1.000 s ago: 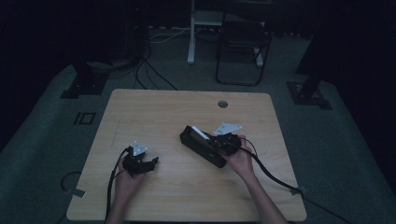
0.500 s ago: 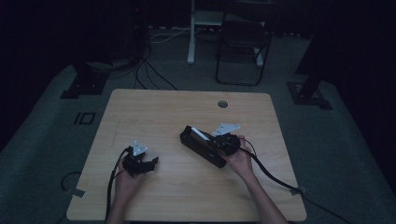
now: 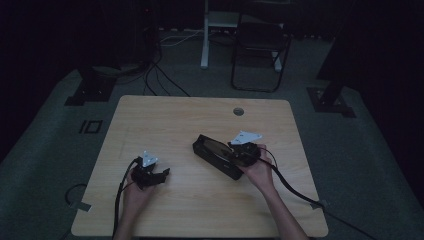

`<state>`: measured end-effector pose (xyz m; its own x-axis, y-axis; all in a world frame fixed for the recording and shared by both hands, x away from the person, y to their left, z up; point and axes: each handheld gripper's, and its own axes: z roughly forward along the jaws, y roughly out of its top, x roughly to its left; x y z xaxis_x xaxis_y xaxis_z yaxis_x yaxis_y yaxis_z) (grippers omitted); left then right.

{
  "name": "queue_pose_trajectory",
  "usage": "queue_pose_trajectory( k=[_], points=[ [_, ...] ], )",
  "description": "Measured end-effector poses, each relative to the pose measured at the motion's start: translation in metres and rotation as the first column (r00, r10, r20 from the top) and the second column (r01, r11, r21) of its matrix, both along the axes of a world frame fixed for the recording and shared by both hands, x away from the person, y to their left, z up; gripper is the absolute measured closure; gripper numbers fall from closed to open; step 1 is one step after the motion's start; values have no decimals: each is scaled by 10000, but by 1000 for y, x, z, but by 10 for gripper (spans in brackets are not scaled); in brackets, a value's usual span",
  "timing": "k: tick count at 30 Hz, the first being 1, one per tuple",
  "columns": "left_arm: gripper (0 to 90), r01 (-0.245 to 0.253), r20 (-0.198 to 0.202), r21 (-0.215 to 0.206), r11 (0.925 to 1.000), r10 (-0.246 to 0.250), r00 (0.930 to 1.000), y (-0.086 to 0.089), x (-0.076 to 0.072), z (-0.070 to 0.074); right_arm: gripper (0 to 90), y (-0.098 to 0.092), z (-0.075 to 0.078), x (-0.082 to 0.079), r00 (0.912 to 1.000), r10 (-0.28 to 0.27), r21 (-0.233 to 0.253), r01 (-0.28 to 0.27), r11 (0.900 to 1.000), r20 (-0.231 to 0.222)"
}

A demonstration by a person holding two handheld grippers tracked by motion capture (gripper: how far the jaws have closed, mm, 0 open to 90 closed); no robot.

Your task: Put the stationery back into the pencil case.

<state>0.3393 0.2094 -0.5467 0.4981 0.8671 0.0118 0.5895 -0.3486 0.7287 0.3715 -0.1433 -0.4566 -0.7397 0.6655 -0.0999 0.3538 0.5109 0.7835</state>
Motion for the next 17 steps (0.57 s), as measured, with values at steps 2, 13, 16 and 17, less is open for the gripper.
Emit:
queue_pose_trajectory(
  k=[2,13,16,17],
  points=[
    [330,1,5,4,10000,-1,10000,0,0,0,571,-2,3,-1,9999,-65,-7,65,10000,91],
    [330,-10,-4,-9,10000,10,10000,0,0,0,533,-22,5,-3,9978,-658,121,657,9978,117],
    [330,-10,-4,-10,10000,10,10000,0,0,0,523,-31,6,-4,9965,-822,237,818,9964,148],
    [330,-10,-4,-10,10000,10,10000,0,0,0,523,-31,6,-4,9965,-822,237,818,9964,148]
  ],
)
